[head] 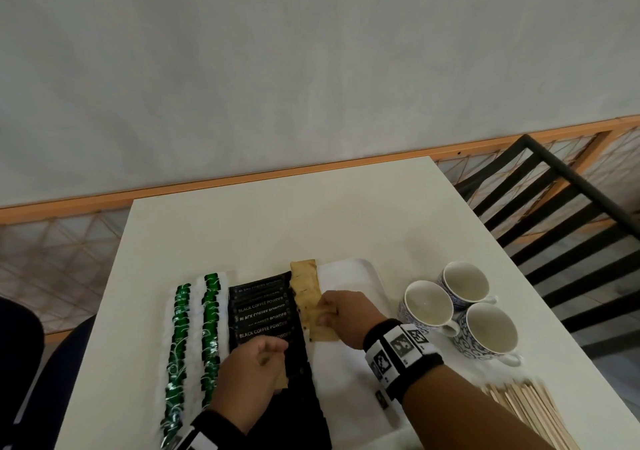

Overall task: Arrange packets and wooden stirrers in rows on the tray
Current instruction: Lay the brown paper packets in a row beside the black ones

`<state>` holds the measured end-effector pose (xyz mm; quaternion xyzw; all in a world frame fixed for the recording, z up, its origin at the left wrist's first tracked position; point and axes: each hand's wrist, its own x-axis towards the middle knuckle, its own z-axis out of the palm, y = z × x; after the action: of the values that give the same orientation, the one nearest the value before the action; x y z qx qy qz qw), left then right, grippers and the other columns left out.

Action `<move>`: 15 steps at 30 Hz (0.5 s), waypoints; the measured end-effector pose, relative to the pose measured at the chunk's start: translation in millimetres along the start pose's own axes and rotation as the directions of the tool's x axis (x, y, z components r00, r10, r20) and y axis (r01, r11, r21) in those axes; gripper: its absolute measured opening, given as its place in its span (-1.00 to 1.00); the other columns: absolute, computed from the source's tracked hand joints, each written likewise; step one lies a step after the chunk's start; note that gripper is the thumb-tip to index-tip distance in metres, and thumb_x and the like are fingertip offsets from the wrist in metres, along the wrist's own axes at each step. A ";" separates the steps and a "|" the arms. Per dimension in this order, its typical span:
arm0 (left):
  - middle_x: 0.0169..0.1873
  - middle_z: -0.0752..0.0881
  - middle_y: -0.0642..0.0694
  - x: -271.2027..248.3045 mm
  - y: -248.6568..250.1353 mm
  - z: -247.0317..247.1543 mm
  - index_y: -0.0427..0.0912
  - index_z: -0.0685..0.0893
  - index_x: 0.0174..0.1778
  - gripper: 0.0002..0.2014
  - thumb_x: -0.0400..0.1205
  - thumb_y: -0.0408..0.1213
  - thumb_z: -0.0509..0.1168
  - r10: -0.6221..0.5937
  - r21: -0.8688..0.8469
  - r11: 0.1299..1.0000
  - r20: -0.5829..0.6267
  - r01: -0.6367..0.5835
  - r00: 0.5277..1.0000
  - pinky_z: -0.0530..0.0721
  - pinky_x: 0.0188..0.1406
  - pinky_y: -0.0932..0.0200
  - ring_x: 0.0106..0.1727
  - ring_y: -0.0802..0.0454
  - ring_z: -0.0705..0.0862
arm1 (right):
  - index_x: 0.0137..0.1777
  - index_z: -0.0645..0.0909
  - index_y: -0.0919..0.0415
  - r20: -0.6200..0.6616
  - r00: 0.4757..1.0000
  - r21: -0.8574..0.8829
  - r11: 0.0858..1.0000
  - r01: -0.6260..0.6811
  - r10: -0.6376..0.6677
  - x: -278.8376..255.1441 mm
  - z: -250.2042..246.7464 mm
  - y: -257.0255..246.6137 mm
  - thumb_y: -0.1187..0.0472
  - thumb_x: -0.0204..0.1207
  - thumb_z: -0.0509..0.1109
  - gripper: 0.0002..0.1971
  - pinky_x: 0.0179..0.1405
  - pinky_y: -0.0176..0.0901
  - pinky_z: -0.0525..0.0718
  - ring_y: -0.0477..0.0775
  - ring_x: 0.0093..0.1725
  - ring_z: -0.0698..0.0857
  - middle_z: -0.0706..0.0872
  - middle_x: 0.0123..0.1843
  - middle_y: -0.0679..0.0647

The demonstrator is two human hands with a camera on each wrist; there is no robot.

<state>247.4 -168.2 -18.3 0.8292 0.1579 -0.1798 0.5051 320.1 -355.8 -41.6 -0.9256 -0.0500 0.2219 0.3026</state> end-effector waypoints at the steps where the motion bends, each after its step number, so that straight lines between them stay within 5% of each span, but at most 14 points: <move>1: -0.09 0.75 0.04 -0.5 0.6 -1.2 0.03 0.74 -0.11 -0.75 0.64 -0.42 0.25 -0.006 0.009 1.000 0.007 0.006 1.000 0.61 -0.42 0.42 -0.13 0.09 0.72 | 0.32 0.57 0.19 0.007 1.000 -0.021 1.000 0.007 -0.007 1.5 0.9 -0.5 0.17 0.62 0.34 -0.70 0.05 -0.23 0.52 0.15 0.17 0.62 0.68 0.23 0.16; 3: -0.08 0.70 0.06 -0.2 0.4 -3.1 0.08 0.68 -0.05 -0.68 0.63 -0.48 0.17 0.001 0.062 0.998 0.030 -0.003 1.000 0.52 -0.47 0.45 -0.19 0.07 0.67 | 0.32 0.55 0.17 -0.023 1.000 0.006 1.000 0.001 -0.001 5.3 4.5 -0.9 0.18 0.61 0.37 -0.70 0.02 -0.23 0.53 0.12 0.09 0.61 0.67 0.17 0.16; 7: -0.11 0.69 -0.07 -0.4 -2.2 -6.3 0.22 0.56 0.04 -0.56 0.59 -0.53 0.13 -0.001 0.091 0.996 0.089 -0.007 0.996 0.60 -0.29 0.11 -0.35 -0.06 0.61 | 0.25 0.48 0.15 -0.104 0.995 0.031 0.999 -0.008 0.011 11.5 11.6 -1.5 0.22 0.60 0.37 -0.74 -0.12 -0.22 0.49 0.04 -0.10 0.54 0.57 -0.07 0.04; 15: 0.00 0.72 -0.20 1.1 -4.6 -1.0 0.11 0.33 0.31 -0.38 0.55 -0.66 0.31 0.006 -0.244 0.970 0.004 -0.005 1.000 0.78 -0.25 0.11 -0.07 -0.09 0.77 | 0.26 0.38 0.13 -0.173 0.985 0.042 0.999 0.019 -0.011 15.8 20.6 -0.8 0.20 0.57 0.38 -0.67 -0.08 -0.25 0.43 0.02 -0.07 0.51 0.57 0.06 0.09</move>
<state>246.5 -165.2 -22.0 0.7609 0.1752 -0.1598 0.6040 325.2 -340.5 -61.9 -0.9341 -0.0257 0.1394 0.3275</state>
